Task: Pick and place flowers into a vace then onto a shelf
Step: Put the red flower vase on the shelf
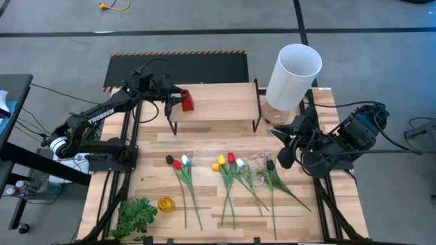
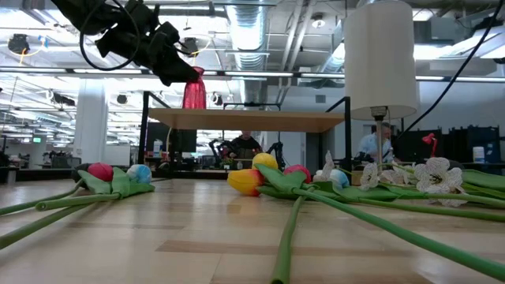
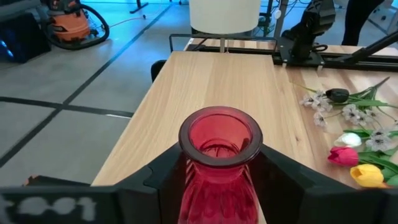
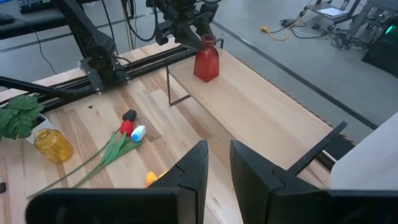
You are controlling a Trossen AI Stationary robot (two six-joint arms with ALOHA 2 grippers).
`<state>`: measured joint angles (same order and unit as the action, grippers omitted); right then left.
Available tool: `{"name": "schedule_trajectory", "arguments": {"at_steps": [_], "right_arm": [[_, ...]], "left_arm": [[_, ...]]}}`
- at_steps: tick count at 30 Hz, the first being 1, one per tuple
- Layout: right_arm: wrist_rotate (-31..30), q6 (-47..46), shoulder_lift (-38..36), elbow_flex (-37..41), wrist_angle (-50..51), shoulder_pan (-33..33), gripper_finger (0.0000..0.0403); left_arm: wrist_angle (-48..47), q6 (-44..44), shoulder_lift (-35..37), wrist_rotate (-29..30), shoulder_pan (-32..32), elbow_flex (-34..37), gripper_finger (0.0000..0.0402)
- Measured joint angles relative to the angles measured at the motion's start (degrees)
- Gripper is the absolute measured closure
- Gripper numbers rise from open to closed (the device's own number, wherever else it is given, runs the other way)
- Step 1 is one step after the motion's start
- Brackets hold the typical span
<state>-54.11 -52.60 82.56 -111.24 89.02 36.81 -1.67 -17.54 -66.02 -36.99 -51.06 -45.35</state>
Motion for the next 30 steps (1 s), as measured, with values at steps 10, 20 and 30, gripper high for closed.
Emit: {"name": "schedule_trajectory", "arguments": {"at_steps": [10, 20, 30], "right_arm": [[0.0, 0.0, 0.0, 0.0, 0.0, -0.1, 0.0342], [0.0, -1.0, 0.0, 0.0, 0.1, -0.1, 0.0342], [0.0, -1.0, 0.0, 0.0, 0.3, -0.1, 0.0342]], "left_arm": [[1.0, 0.4, 0.0, 3.9, 1.8, 0.0, 0.0234], [1.6, 0.0, 0.0, 7.7, 3.2, 0.0, 0.0235], [2.5, 4.7, 0.0, 8.8, 3.9, 0.0, 0.0235]]}}
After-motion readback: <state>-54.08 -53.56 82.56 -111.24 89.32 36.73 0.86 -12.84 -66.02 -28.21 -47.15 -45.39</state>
